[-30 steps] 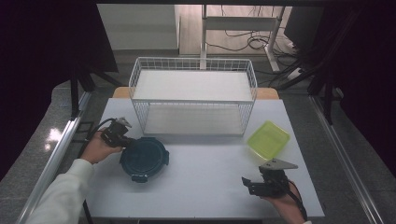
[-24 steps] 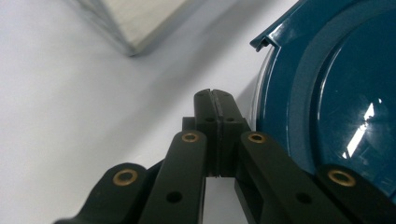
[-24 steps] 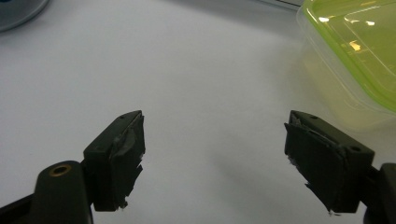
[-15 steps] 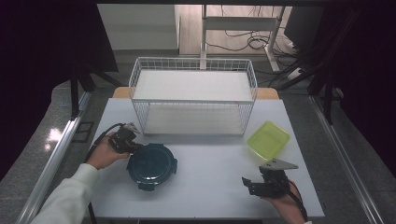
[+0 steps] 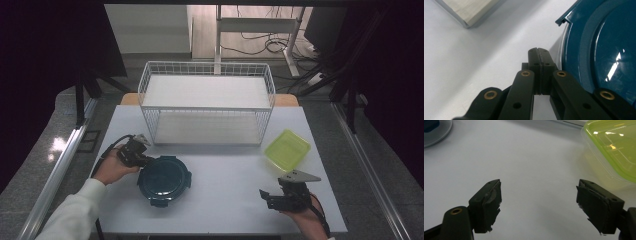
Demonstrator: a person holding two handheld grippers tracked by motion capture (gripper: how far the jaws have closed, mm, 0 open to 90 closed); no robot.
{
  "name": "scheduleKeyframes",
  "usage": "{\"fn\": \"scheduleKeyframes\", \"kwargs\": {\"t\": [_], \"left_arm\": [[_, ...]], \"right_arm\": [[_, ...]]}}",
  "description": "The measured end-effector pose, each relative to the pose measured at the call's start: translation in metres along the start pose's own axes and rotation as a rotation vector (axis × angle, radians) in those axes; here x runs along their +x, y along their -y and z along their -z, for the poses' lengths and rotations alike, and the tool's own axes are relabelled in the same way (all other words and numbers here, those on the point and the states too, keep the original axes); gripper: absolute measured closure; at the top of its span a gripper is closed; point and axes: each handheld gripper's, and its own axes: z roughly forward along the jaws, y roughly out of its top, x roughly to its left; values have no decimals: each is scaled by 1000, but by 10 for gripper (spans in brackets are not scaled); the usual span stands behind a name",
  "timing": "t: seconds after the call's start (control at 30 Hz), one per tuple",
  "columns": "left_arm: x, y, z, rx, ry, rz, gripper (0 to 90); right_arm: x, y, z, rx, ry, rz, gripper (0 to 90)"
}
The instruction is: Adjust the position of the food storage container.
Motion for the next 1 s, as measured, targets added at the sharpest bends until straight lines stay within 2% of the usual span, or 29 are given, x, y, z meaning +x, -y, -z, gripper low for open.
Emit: {"fn": "scheduleKeyframes", "kwargs": {"t": [0.1, 0.17, 0.2, 0.23, 0.27, 0.37, 0.43, 0.53, 0.57, 0.7, 0.8, 1.0], "left_arm": [[-1, 1, 3, -32, -26, 4, 898], [-1, 4, 12, -55, -69, 33, 900], [-1, 4, 12, -55, -69, 33, 900], [2, 12, 21, -68, -82, 69, 900], [3, 15, 25, -65, -90, 78, 900], [3, 32, 35, -63, -110, 152, 900], [2, 37, 38, -56, -120, 168, 900], [-3, 55, 44, -37, -122, 214, 900], [-7, 63, 46, -29, -127, 241, 900], [-16, 70, 44, -21, -123, 256, 900], [-23, 72, 37, -10, -95, 261, 900], [-32, 66, 27, -2, -64, 253, 900]], "right_arm": [[0, 0, 0, -1, 1, 0, 201], [0, 0, 1, -1, -2, -1, 201], [0, 0, 1, -1, -3, 0, 201], [0, 0, 1, -1, -4, 0, 201], [0, 0, 1, -1, -4, 1, 201], [0, 0, 1, -2, -4, 1, 201], [0, 0, 1, -1, -3, 0, 201], [0, 0, 1, 1, -4, -5, 201], [1, 0, 1, 1, -9, -9, 201], [2, 0, 0, 5, -3, -8, 201], [3, -1, -1, 6, 0, -12, 201], [2, -1, 1, -1, 0, -16, 201]]}}
